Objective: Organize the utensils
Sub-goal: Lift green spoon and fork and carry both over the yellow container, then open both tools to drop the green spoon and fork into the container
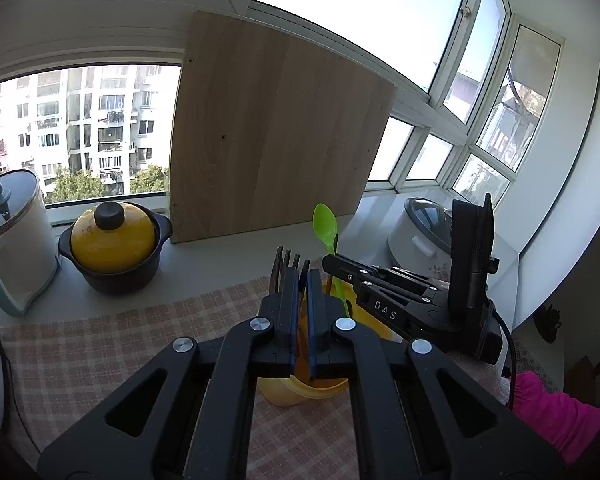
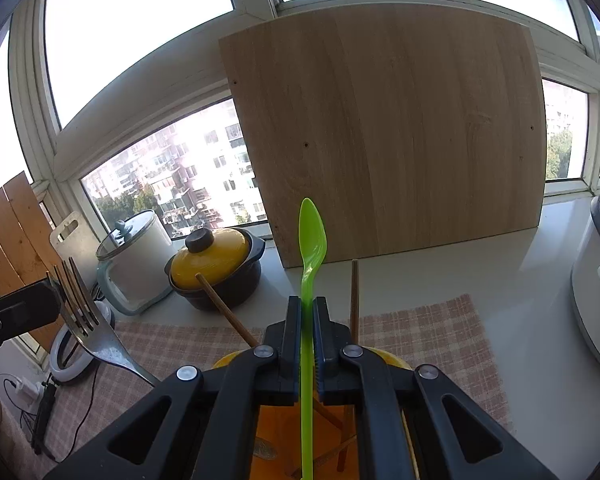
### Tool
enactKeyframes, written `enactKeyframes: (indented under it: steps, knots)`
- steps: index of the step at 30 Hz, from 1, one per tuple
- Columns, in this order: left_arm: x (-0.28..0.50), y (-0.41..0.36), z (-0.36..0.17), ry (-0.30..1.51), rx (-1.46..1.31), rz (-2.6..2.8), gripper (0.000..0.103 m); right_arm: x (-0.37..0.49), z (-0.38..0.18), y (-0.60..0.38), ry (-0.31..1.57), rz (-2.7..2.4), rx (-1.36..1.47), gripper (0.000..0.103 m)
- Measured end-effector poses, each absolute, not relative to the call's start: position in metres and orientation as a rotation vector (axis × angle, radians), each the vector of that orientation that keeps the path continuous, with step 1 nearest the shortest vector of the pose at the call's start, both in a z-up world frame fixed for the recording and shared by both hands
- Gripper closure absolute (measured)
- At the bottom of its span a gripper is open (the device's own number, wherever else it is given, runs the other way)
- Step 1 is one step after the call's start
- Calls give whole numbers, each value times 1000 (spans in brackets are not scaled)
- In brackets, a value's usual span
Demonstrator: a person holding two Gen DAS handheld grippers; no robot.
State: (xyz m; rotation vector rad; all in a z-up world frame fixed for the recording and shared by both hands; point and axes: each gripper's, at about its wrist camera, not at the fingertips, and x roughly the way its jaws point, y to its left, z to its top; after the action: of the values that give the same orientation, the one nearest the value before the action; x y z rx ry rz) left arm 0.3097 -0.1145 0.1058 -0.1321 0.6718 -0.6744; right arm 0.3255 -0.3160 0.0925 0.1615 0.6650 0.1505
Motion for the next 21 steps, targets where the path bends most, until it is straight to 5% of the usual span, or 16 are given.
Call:
enactKeyframes:
  steps: [21]
  knots:
    - [306, -129, 75, 767, -135, -685, 102, 285, 82, -334, 707, 172, 211, 102]
